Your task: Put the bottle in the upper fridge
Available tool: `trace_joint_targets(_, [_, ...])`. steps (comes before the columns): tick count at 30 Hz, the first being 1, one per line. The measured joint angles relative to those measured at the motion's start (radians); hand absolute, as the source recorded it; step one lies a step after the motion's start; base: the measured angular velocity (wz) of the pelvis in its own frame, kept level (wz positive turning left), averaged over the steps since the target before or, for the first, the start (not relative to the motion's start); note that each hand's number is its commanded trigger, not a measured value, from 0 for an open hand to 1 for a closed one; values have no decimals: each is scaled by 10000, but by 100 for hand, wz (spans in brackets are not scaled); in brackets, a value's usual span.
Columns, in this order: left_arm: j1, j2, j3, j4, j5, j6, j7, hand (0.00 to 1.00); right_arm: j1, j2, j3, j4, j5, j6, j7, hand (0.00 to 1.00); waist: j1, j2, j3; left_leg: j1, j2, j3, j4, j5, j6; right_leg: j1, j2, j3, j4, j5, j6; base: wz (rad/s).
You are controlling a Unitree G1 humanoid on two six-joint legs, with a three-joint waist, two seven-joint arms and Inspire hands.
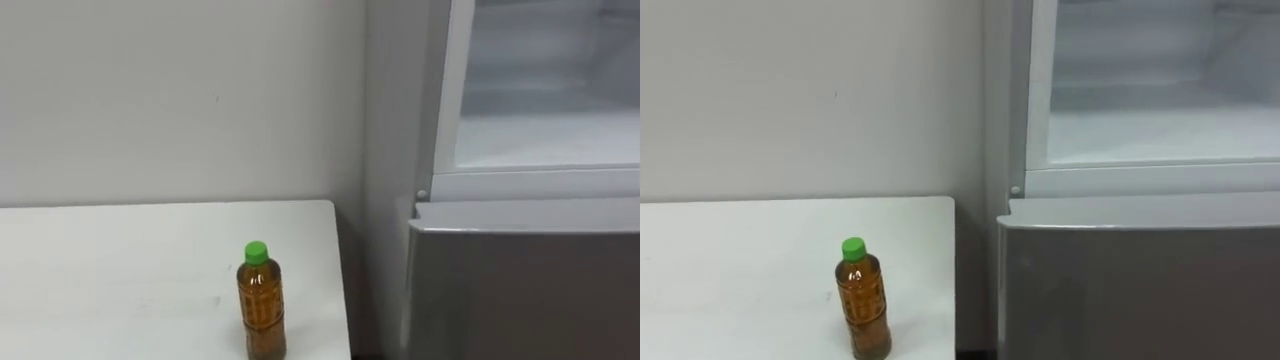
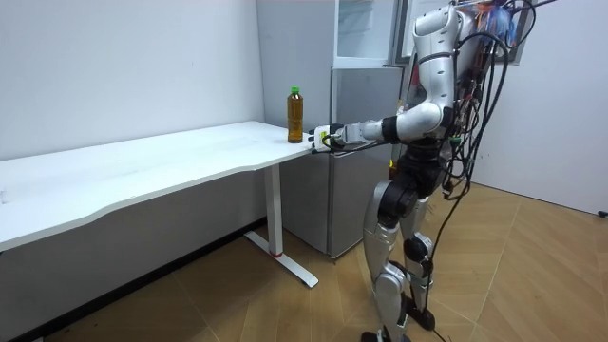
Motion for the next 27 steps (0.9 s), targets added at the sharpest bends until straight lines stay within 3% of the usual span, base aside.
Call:
trace_joint_targets(9, [145, -352, 82, 1897, 6, -1658, 263, 0, 361, 48, -181, -369, -71, -150, 59, 0, 257, -69, -45, 121, -14, -33, 25, 58, -86, 21, -12, -75, 43, -179, -61, 2])
trace_joint_targets(12, [38, -351, 116, 2336, 0, -2052, 263, 0, 521, 56, -184, -506, -80, -239, 61, 0, 412, -97, -61, 148, -15, -13, 10, 61, -90, 33, -11, -70, 62, -200, -61, 0])
trace_joint_targets(20, [43, -359, 202, 3090, -355, -2855, 405, 0, 744, 130, -280, -799, -321, -499, -112, 0, 414, -220, -126, 180, -12, 0, -1, 65, -99, 14, -11, -31, 93, -274, -84, 0])
trace_joint_targets(27, [-82, -442, 652, 4161, -479, -3649, 623, 0, 974, 139, -838, -1154, -958, -606, -300, 0, 442, -213, -124, 451, 2, 88, -28, 65, -99, 133, 0, 197, 190, -333, -107, -9])
